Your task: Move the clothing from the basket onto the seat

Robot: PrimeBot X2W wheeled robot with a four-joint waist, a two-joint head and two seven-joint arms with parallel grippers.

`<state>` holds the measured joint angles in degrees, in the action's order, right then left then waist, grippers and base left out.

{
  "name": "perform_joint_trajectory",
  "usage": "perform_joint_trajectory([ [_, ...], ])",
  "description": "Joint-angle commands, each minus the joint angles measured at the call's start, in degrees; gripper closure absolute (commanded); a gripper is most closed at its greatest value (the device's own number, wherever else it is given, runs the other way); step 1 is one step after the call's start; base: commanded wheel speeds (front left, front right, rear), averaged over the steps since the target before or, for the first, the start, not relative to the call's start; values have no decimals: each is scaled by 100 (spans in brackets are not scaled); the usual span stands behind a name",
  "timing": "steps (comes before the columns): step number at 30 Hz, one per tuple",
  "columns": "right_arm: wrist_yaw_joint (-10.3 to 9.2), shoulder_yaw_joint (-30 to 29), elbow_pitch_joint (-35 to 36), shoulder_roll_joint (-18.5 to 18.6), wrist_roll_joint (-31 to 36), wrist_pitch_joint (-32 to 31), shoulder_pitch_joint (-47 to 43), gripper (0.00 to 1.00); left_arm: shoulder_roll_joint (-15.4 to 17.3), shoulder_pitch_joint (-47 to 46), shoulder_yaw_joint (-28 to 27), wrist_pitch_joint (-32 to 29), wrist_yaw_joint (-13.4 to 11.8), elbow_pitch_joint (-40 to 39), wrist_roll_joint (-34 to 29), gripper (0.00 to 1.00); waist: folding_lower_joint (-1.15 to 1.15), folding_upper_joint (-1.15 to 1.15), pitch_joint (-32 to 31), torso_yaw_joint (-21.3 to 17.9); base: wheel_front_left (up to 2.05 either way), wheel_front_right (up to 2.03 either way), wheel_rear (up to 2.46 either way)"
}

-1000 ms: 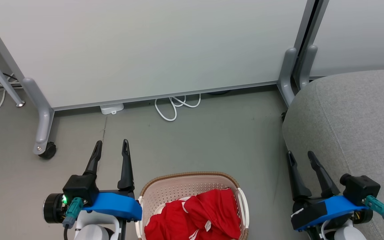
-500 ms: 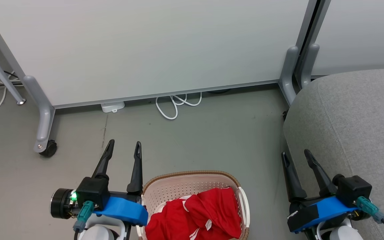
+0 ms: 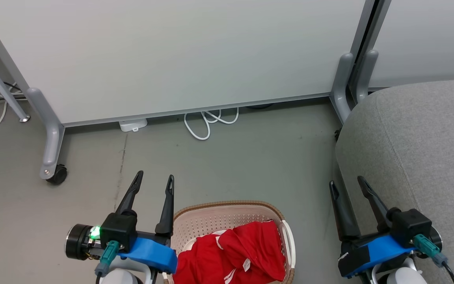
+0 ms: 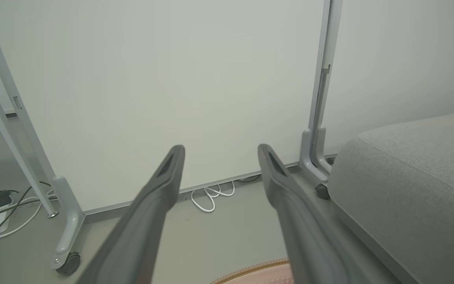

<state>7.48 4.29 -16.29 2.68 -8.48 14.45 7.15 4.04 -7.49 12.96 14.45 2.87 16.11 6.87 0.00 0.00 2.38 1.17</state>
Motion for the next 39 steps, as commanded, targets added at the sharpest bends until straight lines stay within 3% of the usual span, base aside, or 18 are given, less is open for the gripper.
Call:
perform_joint_trajectory([
  [1, 2, 8, -15, 36, 130, 52, 74, 0, -8, -100, -35, 51, 26, 38, -120, 0, 0, 0, -2, 2, 0, 0, 0],
  [30, 3, -59, -124, 35, 130, 85, 16, 0, -114, -128, -164, 83, 218, 287, -369, 0, 0, 0, -21, 7, 0, 0, 0],
  [39, 3, -22, -59, 34, 113, 84, 226, 0, -76, -525, -10, 78, 330, 689, -511, 0, 0, 0, 300, -121, 0, 0, 0],
])
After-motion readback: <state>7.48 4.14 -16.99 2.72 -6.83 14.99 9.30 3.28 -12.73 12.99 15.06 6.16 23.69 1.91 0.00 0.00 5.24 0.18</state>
